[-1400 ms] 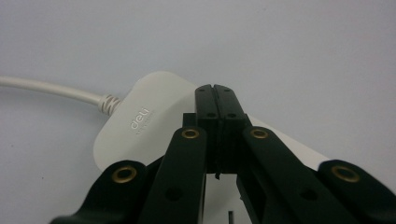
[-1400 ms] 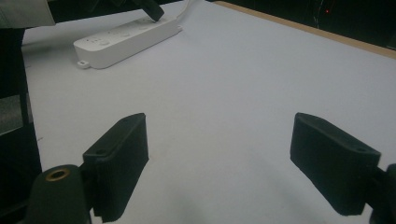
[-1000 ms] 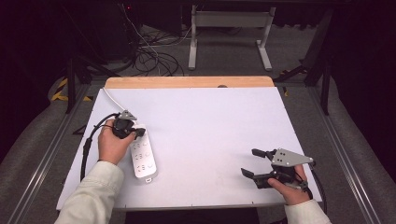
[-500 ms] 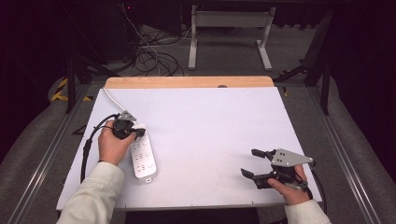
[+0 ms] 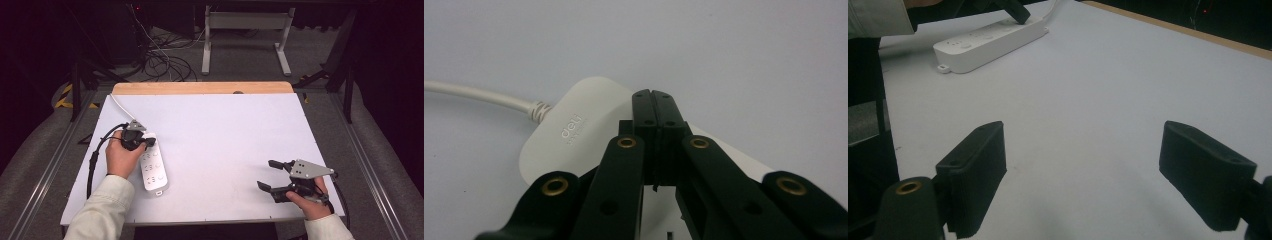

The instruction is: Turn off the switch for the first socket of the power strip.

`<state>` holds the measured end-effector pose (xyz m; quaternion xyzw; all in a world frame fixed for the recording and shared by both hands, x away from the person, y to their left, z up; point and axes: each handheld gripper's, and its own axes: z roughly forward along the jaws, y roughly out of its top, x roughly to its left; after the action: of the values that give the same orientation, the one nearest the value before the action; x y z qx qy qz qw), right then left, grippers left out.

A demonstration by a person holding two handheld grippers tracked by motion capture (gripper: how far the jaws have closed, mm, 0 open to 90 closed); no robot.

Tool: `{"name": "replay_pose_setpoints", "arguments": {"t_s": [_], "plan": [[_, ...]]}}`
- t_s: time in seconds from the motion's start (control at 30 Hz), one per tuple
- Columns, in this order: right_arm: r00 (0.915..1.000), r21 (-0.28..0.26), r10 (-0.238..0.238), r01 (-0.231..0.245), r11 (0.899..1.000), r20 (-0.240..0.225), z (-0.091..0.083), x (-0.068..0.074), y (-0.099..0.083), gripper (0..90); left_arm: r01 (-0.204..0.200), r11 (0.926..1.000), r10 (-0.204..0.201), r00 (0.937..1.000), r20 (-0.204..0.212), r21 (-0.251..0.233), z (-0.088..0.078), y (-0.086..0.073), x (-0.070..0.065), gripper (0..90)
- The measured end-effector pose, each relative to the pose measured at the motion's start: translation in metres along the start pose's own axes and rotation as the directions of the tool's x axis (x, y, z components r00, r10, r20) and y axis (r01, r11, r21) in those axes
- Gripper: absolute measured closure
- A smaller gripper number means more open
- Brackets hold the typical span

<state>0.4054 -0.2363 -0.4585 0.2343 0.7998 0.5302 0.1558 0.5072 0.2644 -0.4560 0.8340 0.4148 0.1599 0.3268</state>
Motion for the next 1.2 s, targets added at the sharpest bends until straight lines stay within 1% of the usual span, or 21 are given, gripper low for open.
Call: {"name": "replay_pose_setpoints", "arguments": {"t_s": [0.13, 0.27, 0.47, 0.53, 0.6, 0.67, 0.7, 0.73, 0.77, 0.8, 0.83, 0.87, 0.9, 0.93, 0.97, 1.0, 1.07, 1.1, 1.13, 1.17, 1.2], "plan": [[1.0, 0.002, -0.004, 0.004, 1.0, -0.004, 0.0, 0.0, 0.0, 19.0, 0.004, 1.0, -0.004, 1.0, -0.004, -0.002, 0.0, 0.0, 0.0, 90.0], [1.0, 0.004, -0.004, 0.004, 1.0, -0.005, 0.001, 0.001, 0.0, 19.0, 0.01, 0.9998, -0.01, 0.9999, 0.009, -0.017, 0.0, -0.003, 0.001, 90.0], [1.0, 0.004, -0.003, 0.003, 1.0, -0.007, 0.001, 0.001, 0.0, 18.9, 0.025, 0.9995, -0.025, 0.9995, 0.016, -0.017, 0.0, -0.003, 0.002, 90.0], [0.9999, 0.004, -0.006, 0.006, 1.0, -0.01, 0.001, 0.001, 0.0, 18.9, 0.029, 0.9993, -0.028, 0.9994, 0.021, -0.022, 0.001, -0.004, 0.003, 90.0], [0.9999, 0.004, -0.006, 0.006, 1.0, -0.011, 0.001, 0.002, 0.0, 18.9, 0.044, 0.9985, -0.044, 0.9987, 0.028, -0.031, 0.001, -0.005, 0.004, 90.0], [0.9999, 0.003, -0.006, 0.006, 1.0, -0.016, 0.001, 0.002, 0.0, 18.8, 0.045, 0.9981, -0.043, 0.9985, 0.034, -0.043, 0.001, -0.006, 0.004, 90.0], [0.9999, 0.003, -0.006, 0.006, 1.0, -0.016, 0.001, 0.002, 0.0, 18.8, 0.029, 0.9987, -0.028, 0.9992, 0.03, -0.041, 0.001, -0.006, 0.004, 90.0], [0.9999, 0.0, -0.006, 0.006, 1.0, -0.014, 0.001, 0.002, 0.001, 18.7, 0.017, 0.9978, -0.015, 0.9994, 0.032, -0.064, -0.001, -0.005, 0.004, 90.0], [0.9999, -0.001, -0.007, 0.007, 1.0, -0.012, 0.001, 0.002, 0.001, 18.7, -0.007, 0.9995, 0.006, 0.9997, -0.023, -0.031, -0.002, -0.002, 0.0, 90.0], [0.9999, -0.003, -0.006, 0.005, 1.0, -0.011, 0.0, 0.002, 0.001, 18.7, -0.007, 0.9995, 0.006, 0.9997, -0.023, -0.031, -0.002, -0.002, 0.0, 90.0], [1.0, -0.005, -0.005, 0.005, 1.0, -0.008, 0.0, 0.002, 0.001, 18.7, -0.034, 0.9991, 0.032, 0.9984, -0.046, -0.026, -0.003, 0.0, -0.002, 90.0], [1.0, -0.004, -0.006, 0.006, 1.0, -0.005, 0.0, 0.001, 0.001, 18.7, -0.042, 0.9986, 0.04, 0.9981, -0.047, -0.032, -0.005, 0.002, -0.004, 90.0], [1.0, -0.006, -0.004, 0.004, 1.0, -0.006, 0.0, 0.001, 0.001, 18.7, -0.034, 0.997, 0.032, 0.9989, -0.035, -0.07, -0.012, 0.006, -0.007, 90.0], [1.0, -0.006, -0.004, 0.004, 1.0, -0.006, 0.0, 0.001, 0.001, 18.7, -0.048, 0.9961, 0.045, 0.9982, -0.04, -0.074, -0.015, 0.009, -0.007, 90.0], [1.0, -0.006, -0.004, 0.004, 1.0, -0.006, 0.0, 0.001, 0.001, 18.7, -0.048, 0.9961, 0.045, 0.9982, -0.04, -0.074, -0.015, 0.009, -0.007, 90.0], [1.0, -0.006, -0.004, 0.004, 1.0, -0.006, 0.0, 0.001, 0.001, 18.7, -0.046, 0.996, 0.043, 0.9986, -0.03, -0.077, -0.018, 0.011, -0.009, 90.0], [1.0, -0.005, -0.005, 0.005, 1.0, -0.005, 0.0, 0.001, 0.001, 18.7, -0.058, 0.9945, 0.056, 0.9981, -0.027, -0.087, -0.025, 0.015, -0.011, 90.0], [1.0, -0.004, -0.005, 0.005, 1.0, -0.004, 0.0, 0.001, 0.001, 18.7, -0.054, 0.9941, 0.052, 0.9984, -0.023, -0.095, -0.028, 0.016, -0.012, 90.0], [1.0, -0.005, -0.003, 0.003, 1.0, -0.004, 0.0, 0.002, 0.001, 18.7, -0.065, 0.9929, 0.062, 0.9977, -0.027, -0.1, -0.031, 0.018, -0.013, 90.0], [1.0, -0.008, -0.002, 0.002, 1.0, -0.003, -0.001, 0.002, 0.001, 18.7, -0.058, 0.9936, 0.056, 0.9982, -0.02, -0.097, -0.034, 0.019, -0.015, 90.0], [1.0, -0.008, -0.003, 0.003, 1.0, -0.003, -0.001, 0.001, 0.001, 18.7, -0.066, 0.9933, 0.064, 0.9975, -0.032, -0.094, -0.035, 0.02, -0.015, 90.0]]}}
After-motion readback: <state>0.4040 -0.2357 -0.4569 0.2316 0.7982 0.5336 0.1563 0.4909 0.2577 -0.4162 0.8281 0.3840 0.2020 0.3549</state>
